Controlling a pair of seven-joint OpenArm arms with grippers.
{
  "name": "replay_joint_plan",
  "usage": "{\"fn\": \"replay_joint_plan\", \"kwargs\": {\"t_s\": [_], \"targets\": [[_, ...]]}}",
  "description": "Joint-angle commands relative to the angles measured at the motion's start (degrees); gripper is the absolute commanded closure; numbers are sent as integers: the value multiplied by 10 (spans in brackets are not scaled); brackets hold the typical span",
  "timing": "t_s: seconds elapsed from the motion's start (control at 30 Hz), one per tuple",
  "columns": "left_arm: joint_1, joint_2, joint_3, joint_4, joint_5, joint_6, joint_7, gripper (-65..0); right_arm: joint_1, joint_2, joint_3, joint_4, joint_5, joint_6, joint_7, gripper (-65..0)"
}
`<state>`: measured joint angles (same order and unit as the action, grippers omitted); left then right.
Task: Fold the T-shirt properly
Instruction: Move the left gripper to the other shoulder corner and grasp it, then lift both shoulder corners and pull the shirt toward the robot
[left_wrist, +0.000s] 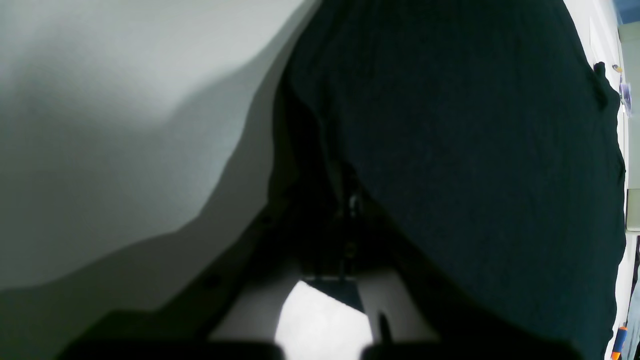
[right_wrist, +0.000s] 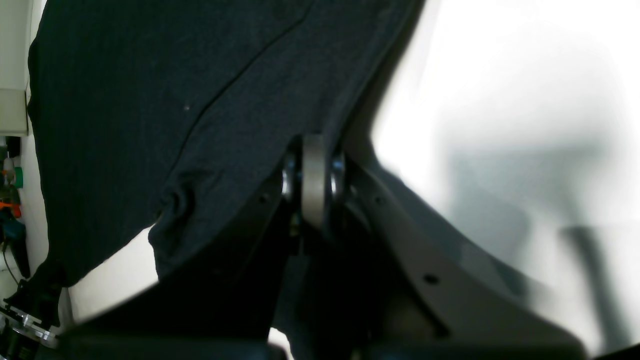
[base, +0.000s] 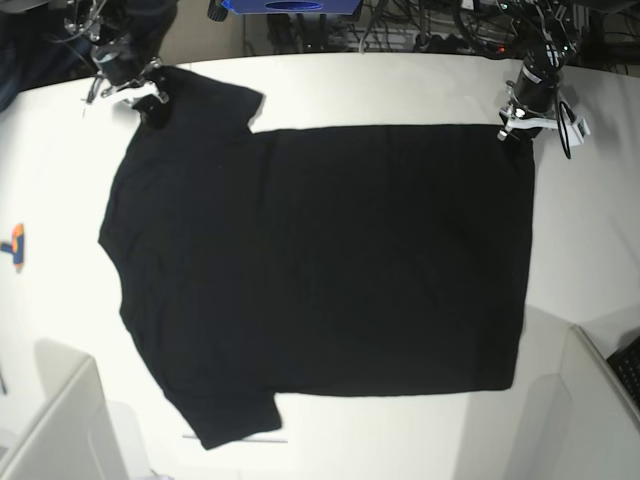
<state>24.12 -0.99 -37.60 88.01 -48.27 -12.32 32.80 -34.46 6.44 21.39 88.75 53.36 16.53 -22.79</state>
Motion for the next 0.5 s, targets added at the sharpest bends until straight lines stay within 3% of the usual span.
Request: {"fn": "replay_joint_plan", "kwargs": {"t_s": [0.0,0.23,0.47], "targets": [[9,1,2,0,23,12,34,0,-9,3,0,-4,-28,-21,-32,0],[20,-31,23,7,23,12,34,0,-12,2,0,0,-26,-22,-32,0],[50,-40,28,72,23,12,33,0,-19,2,1,2,-26,-22,-31,0]]}}
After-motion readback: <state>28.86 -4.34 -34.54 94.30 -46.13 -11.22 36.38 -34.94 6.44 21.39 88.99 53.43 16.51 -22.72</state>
